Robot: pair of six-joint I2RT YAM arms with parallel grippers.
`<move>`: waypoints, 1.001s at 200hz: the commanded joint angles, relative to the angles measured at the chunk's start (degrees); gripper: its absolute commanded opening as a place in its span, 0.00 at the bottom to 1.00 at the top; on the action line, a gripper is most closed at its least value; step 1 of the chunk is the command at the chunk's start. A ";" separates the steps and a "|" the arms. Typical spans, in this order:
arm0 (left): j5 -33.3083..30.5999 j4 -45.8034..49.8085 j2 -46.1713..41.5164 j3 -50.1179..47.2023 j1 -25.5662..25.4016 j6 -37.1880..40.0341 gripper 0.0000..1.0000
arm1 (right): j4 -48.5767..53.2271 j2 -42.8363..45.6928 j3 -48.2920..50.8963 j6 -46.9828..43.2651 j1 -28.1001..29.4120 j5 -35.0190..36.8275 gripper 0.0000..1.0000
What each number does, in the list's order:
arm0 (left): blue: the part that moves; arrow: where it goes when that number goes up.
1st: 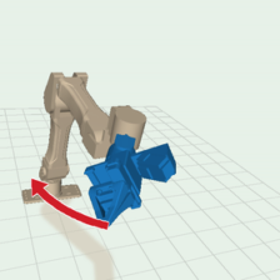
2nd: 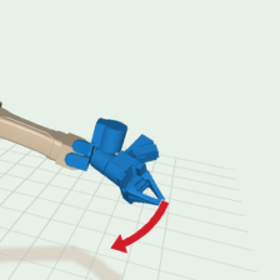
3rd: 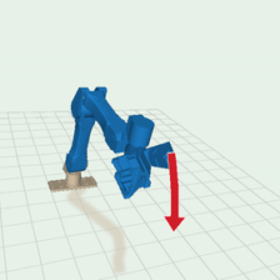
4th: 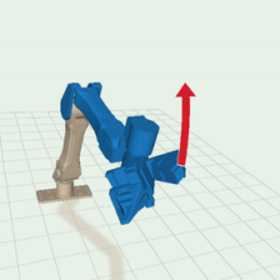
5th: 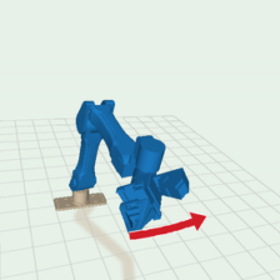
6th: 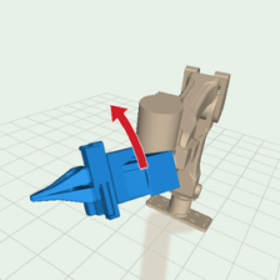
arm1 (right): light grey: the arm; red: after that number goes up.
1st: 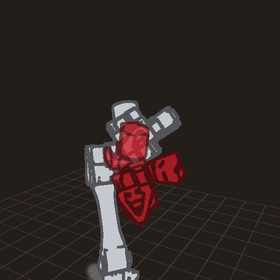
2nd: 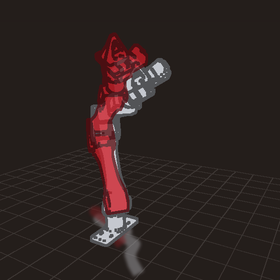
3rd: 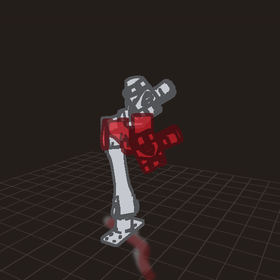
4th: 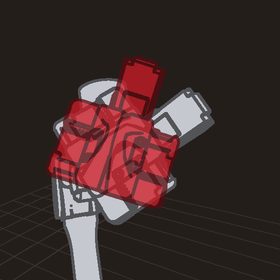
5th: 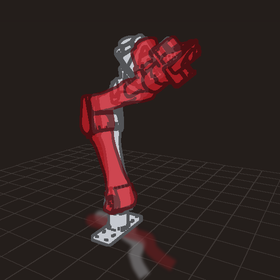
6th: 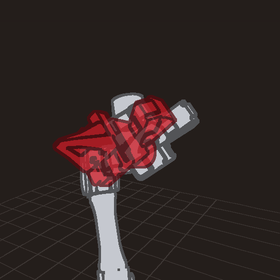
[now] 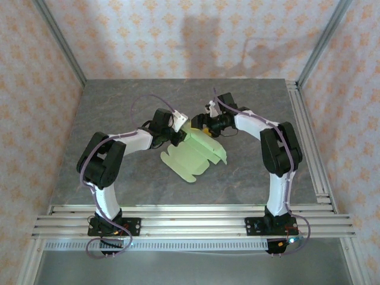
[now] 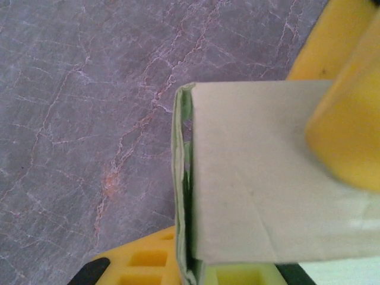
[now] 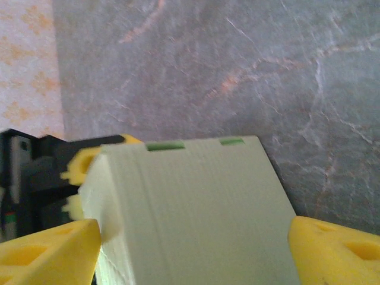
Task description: Fold the paper box
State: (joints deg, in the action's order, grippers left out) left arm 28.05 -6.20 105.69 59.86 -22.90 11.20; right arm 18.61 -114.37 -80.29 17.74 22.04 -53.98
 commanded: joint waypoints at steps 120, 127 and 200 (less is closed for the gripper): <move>-4.81 -14.87 2.57 -5.63 -0.12 -9.10 0.36 | 4.17 -1.85 -2.06 1.48 0.53 -0.55 0.75; -4.60 -15.05 2.76 -5.47 -0.12 -9.48 0.35 | 4.07 -1.96 -1.99 1.76 0.54 -0.76 0.75; 0.92 -13.88 4.99 -2.55 -0.21 -10.04 0.24 | 3.23 -1.80 -1.05 3.79 0.54 -0.78 0.75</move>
State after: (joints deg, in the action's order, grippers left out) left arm 27.05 -19.11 108.51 55.05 -22.90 1.30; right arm 21.21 -115.02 -81.01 20.18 22.22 -54.74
